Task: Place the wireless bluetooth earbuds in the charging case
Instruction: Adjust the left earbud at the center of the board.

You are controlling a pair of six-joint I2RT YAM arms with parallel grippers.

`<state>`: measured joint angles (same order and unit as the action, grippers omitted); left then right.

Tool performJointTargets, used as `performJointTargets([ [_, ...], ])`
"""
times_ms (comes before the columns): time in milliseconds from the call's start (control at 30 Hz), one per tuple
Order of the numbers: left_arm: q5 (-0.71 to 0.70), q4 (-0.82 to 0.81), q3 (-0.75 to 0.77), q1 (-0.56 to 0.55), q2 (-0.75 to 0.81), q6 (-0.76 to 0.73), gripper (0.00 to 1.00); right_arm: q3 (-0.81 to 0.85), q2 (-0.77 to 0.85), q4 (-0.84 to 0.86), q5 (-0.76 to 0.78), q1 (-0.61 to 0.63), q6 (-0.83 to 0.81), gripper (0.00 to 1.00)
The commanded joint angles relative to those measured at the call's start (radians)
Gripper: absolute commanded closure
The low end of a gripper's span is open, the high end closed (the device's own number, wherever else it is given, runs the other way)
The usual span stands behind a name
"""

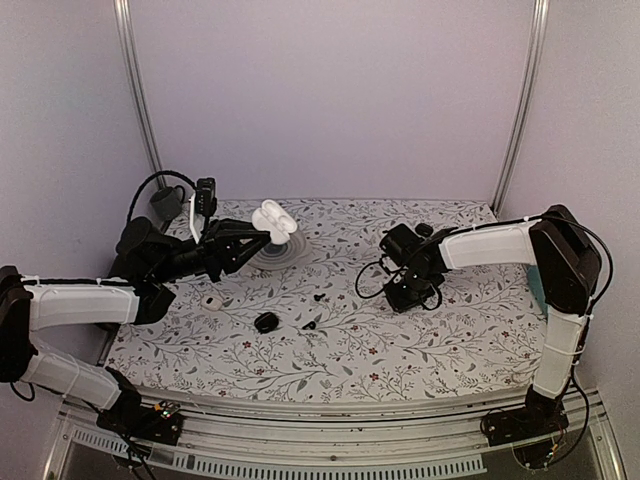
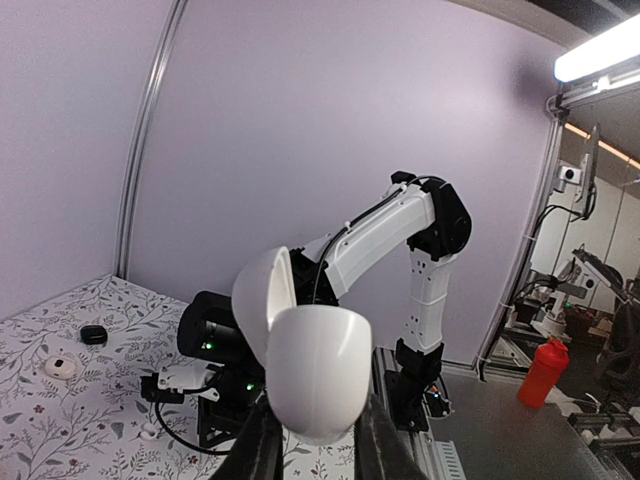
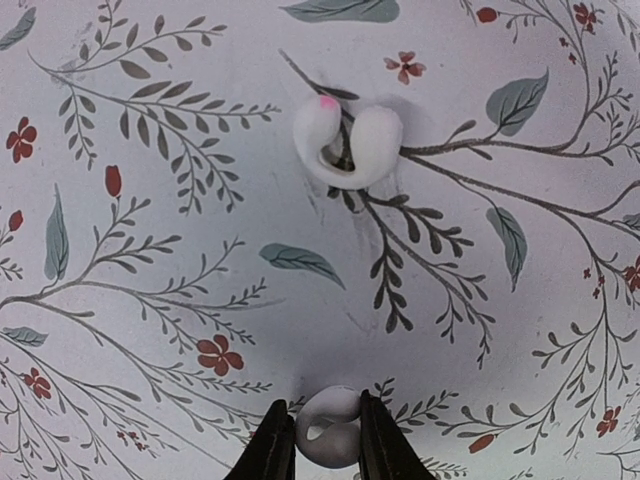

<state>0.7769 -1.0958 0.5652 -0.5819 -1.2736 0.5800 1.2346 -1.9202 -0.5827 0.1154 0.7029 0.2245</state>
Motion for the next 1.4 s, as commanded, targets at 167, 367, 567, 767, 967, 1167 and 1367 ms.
performJointTargets([
  [167,0.001,-0.016,-0.008,0.012,0.017,-0.002,1.00,-0.002,-0.016,-0.017,0.031,-0.003,0.018,0.75],
  [367,0.001,-0.017,-0.007,0.012,0.017,-0.003,1.00,0.003,-0.013,-0.024,0.038,-0.003,0.018,0.71],
  [567,0.002,-0.018,-0.007,0.012,0.017,-0.003,1.00,-0.006,-0.012,-0.016,0.026,-0.006,0.019,0.70],
  [767,0.002,-0.016,-0.006,0.013,0.017,-0.002,1.00,0.014,-0.001,-0.024,0.031,-0.009,0.018,0.67],
  [967,0.001,-0.010,-0.007,0.013,0.020,-0.007,1.00,0.064,0.017,-0.057,0.020,-0.001,0.010,0.62],
  [1167,0.001,-0.015,-0.007,0.012,0.016,-0.004,1.00,0.081,0.028,-0.088,0.008,0.019,0.026,0.62],
  [1367,0.004,-0.017,-0.005,0.013,0.014,-0.002,1.00,0.077,0.017,-0.090,-0.026,0.020,0.050,0.66],
])
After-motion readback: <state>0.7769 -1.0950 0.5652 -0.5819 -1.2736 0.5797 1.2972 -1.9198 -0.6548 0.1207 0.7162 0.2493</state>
